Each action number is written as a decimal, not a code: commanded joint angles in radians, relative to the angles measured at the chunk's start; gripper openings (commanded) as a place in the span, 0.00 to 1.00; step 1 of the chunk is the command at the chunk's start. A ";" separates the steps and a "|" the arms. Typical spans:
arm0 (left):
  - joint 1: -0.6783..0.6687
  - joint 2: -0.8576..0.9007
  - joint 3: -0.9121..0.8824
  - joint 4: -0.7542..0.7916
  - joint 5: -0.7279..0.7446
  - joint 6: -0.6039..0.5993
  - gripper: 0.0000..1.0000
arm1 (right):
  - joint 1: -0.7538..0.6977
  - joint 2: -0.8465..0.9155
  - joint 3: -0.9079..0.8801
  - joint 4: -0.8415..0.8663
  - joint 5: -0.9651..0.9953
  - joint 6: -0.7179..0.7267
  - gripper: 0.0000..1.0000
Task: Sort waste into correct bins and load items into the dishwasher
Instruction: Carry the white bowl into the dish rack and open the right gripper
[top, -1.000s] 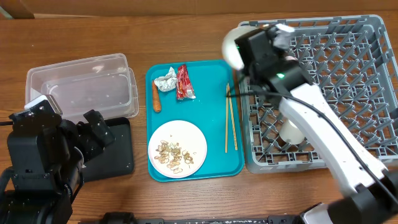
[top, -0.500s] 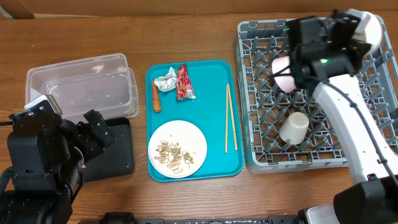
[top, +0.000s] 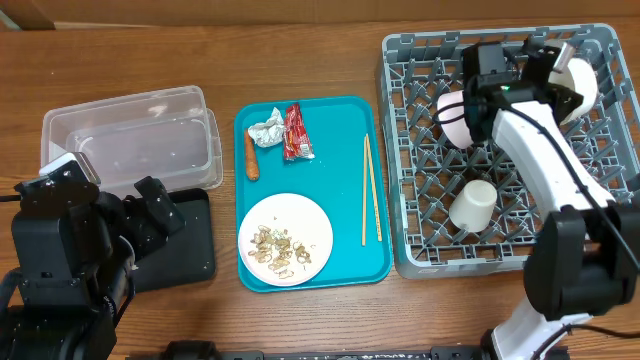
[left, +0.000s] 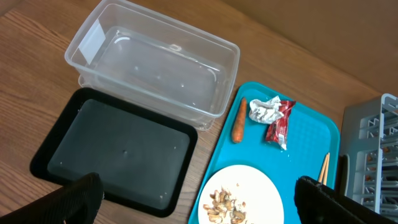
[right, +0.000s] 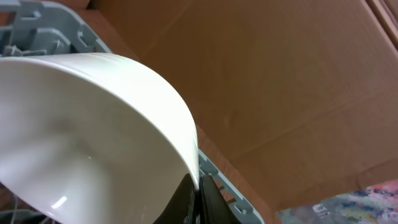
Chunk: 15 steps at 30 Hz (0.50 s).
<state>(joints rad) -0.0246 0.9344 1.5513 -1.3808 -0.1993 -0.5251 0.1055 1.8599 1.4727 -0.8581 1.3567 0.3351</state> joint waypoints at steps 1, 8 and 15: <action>-0.002 0.002 0.007 0.000 -0.014 -0.013 1.00 | 0.002 0.015 -0.001 0.008 0.056 -0.003 0.04; -0.002 0.002 0.007 0.000 -0.014 -0.013 1.00 | 0.002 0.020 -0.043 0.012 0.022 -0.003 0.04; -0.002 0.002 0.007 0.000 -0.014 -0.013 1.00 | -0.008 0.022 -0.122 0.034 0.034 -0.003 0.04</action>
<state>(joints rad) -0.0246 0.9344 1.5513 -1.3811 -0.1993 -0.5251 0.1047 1.8809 1.3701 -0.8356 1.3682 0.3313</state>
